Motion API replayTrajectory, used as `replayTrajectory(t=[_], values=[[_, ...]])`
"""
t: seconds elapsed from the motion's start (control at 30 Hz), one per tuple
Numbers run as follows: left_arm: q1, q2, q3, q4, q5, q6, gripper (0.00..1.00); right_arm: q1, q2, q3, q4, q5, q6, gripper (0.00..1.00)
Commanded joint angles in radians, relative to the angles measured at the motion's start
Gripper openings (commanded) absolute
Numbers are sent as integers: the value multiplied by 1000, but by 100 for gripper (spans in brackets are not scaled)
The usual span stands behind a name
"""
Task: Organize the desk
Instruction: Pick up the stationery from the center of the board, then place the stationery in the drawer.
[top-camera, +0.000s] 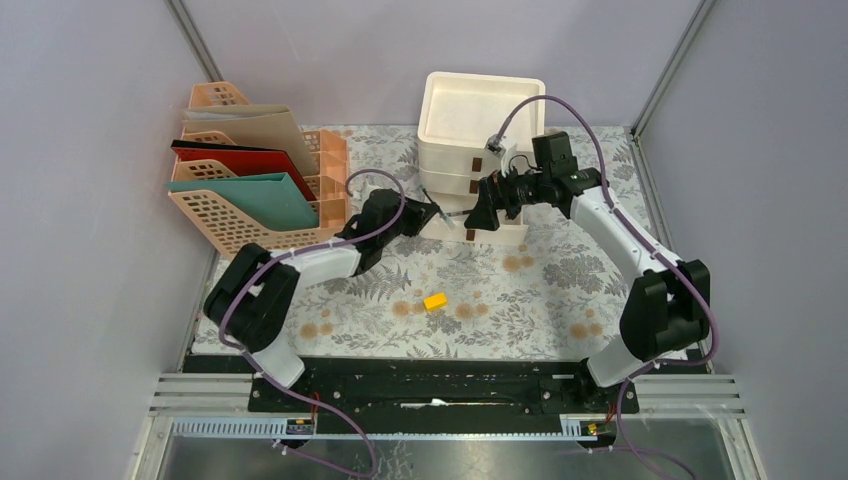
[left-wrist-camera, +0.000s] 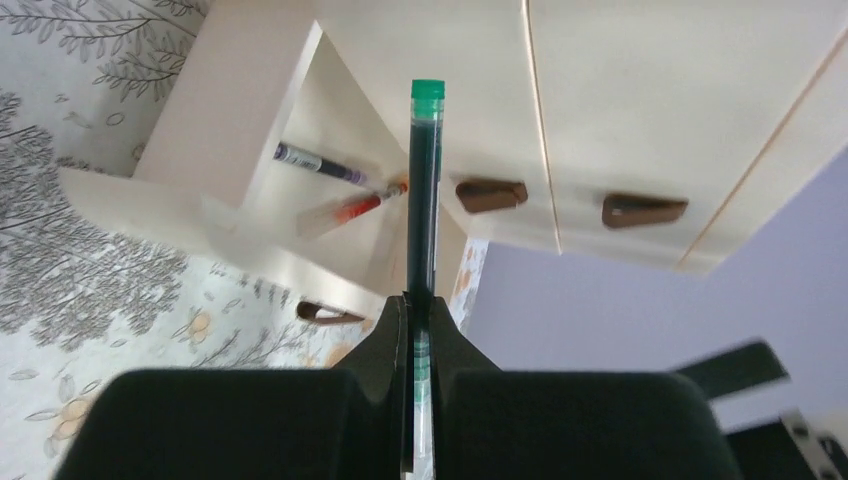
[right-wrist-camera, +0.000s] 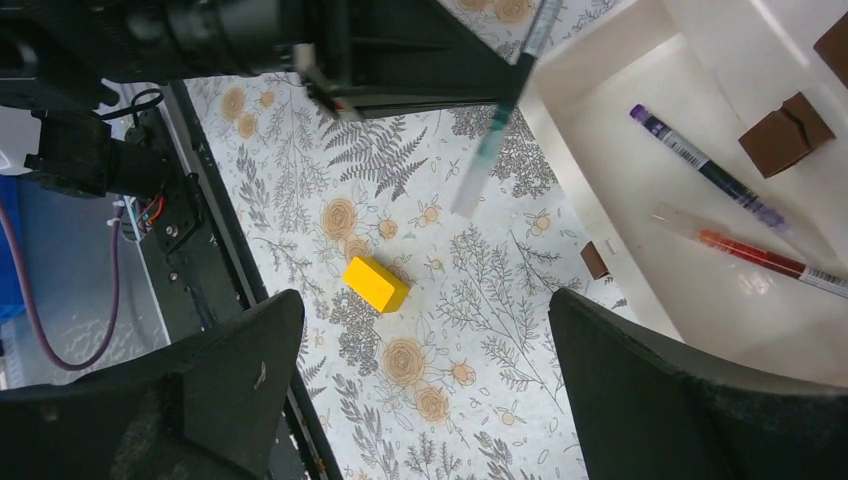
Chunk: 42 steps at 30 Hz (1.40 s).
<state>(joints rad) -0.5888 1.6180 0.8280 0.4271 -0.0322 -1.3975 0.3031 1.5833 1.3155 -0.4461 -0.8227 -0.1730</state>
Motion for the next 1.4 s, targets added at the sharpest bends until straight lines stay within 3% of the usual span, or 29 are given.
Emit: replayTrajectory(t=[0.0, 0.1, 0.23, 0.33, 0.47, 0.73, 0.93, 1.07, 1.2, 1.37], values=[[-22, 71, 143, -63, -122, -137, 0, 9, -72, 48, -31, 68, -61, 99], [-35, 133, 214, -111, -145, -185, 0, 7, -86, 64, -56, 171, -97, 99], [-48, 176, 246, -150, -140, -228, 1, -13, -104, 62, -64, 176, -102, 99], [-51, 201, 248, -107, -100, -223, 32, -17, -110, 48, -65, 166, -102, 99], [-45, 198, 240, -9, -30, -159, 52, -29, -116, 38, -68, 143, -105, 100], [-28, 10, 224, -101, 2, 168, 61, -57, -140, 36, -156, 138, -222, 100], [16, -144, 211, -420, -214, 467, 79, -66, -194, -19, -156, 532, -302, 99], [119, -130, 190, -479, -152, 479, 98, -103, -220, -67, -128, 602, -285, 99], [176, -45, 251, -516, -81, 512, 99, -150, -216, -86, -128, 602, -285, 99], [177, 114, 450, -720, -193, 559, 99, -155, -210, -114, -128, 602, -285, 99]])
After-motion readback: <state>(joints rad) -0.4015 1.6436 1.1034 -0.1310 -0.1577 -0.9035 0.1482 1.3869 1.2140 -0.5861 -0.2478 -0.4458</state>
